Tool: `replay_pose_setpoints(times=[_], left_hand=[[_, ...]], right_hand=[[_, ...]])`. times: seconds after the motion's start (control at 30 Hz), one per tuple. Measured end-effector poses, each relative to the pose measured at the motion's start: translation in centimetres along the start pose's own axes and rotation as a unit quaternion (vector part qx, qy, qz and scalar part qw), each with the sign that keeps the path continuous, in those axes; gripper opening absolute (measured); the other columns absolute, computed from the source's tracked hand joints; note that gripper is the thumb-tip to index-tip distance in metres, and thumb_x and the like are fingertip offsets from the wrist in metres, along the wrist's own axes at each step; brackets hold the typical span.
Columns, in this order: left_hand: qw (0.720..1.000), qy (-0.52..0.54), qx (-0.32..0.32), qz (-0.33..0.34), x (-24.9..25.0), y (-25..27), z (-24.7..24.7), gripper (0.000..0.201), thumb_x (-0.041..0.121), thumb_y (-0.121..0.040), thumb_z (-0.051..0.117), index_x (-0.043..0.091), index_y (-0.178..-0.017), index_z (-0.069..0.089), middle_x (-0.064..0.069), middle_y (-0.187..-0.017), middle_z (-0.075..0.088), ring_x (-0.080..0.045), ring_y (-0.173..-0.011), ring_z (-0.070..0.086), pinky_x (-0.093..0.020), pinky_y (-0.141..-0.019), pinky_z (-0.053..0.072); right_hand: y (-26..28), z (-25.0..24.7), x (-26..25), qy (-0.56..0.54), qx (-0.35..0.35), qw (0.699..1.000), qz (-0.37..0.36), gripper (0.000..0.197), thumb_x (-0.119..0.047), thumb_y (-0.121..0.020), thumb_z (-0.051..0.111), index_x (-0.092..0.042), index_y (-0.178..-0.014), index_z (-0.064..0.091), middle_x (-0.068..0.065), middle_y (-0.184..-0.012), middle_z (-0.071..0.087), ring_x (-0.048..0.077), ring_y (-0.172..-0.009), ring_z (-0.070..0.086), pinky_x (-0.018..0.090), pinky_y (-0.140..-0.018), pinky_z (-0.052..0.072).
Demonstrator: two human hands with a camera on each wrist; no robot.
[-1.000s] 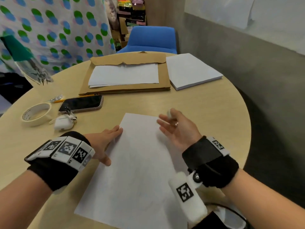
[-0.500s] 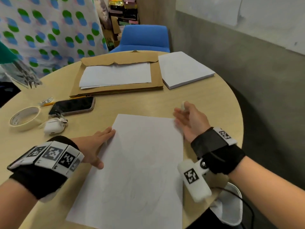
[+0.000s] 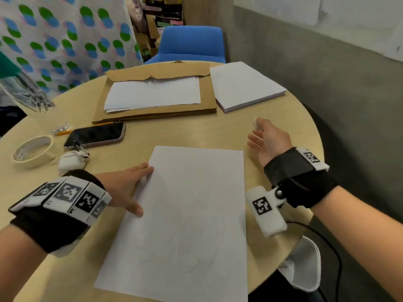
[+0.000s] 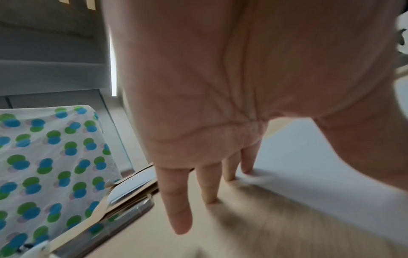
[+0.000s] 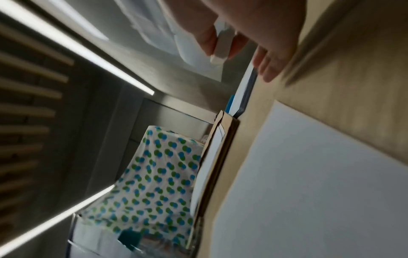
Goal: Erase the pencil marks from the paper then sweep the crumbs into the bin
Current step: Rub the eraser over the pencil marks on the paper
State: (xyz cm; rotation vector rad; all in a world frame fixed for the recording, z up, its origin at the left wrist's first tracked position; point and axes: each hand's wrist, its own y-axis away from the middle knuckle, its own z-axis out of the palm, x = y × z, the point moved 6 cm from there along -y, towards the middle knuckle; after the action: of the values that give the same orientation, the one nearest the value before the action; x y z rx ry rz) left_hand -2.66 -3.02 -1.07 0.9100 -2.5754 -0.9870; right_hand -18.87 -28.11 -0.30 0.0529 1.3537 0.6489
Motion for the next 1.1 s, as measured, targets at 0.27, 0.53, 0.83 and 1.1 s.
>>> replay_pose_setpoints(times=[0.27,0.53,0.83,1.1], left_hand=[[0.996,0.034,0.039,0.077,4.5,-1.1,-1.3,0.118,0.049,-0.069,0.074,0.029,-0.148,-0.011,0.011,-0.154,-0.022,-0.013,-0.144,-0.017,-0.038,-0.118,0.001],[0.995,0.023,0.029,0.091,4.7,-2.0,-0.3,0.126,0.044,-0.067,0.078,0.022,-0.147,-0.017,0.008,-0.155,-0.023,-0.013,-0.144,-0.015,-0.033,-0.117,0.002],[0.995,-0.014,0.025,0.099,4.7,-2.5,-0.1,0.13,0.049,-0.065,0.077,0.02,-0.146,-0.021,0.003,-0.154,-0.026,-0.019,-0.144,-0.015,-0.035,-0.117,0.003],[0.995,-0.019,0.024,0.096,4.7,-2.5,-0.1,0.131,0.05,-0.066,0.077,0.02,-0.145,-0.023,0.003,-0.154,-0.027,-0.02,-0.144,-0.016,-0.036,-0.117,0.003]], right_hand=[[3.8,5.9,1.8,0.276,-0.293,0.915,0.0,0.017,-0.016,-0.086,0.065,-0.002,-0.094,0.06,0.008,-0.079,0.062,0.015,-0.063,0.064,0.018,-0.055,0.055],[4.7,11.2,3.9,0.578,-0.314,0.752,-0.041,0.02,-0.014,-0.085,0.067,0.005,-0.091,0.064,0.01,-0.066,0.063,0.014,-0.051,0.059,0.022,-0.057,0.055],[7.6,11.3,6.4,0.609,-0.367,0.703,-0.021,0.017,-0.011,-0.077,0.073,-0.006,-0.066,0.06,0.005,-0.057,0.062,0.013,-0.048,0.059,0.025,-0.063,0.056],[8.5,10.7,7.5,0.612,-0.389,0.688,-0.03,0.019,-0.01,-0.076,0.071,-0.008,-0.062,0.058,0.004,-0.053,0.061,0.014,-0.045,0.057,0.024,-0.056,0.053]])
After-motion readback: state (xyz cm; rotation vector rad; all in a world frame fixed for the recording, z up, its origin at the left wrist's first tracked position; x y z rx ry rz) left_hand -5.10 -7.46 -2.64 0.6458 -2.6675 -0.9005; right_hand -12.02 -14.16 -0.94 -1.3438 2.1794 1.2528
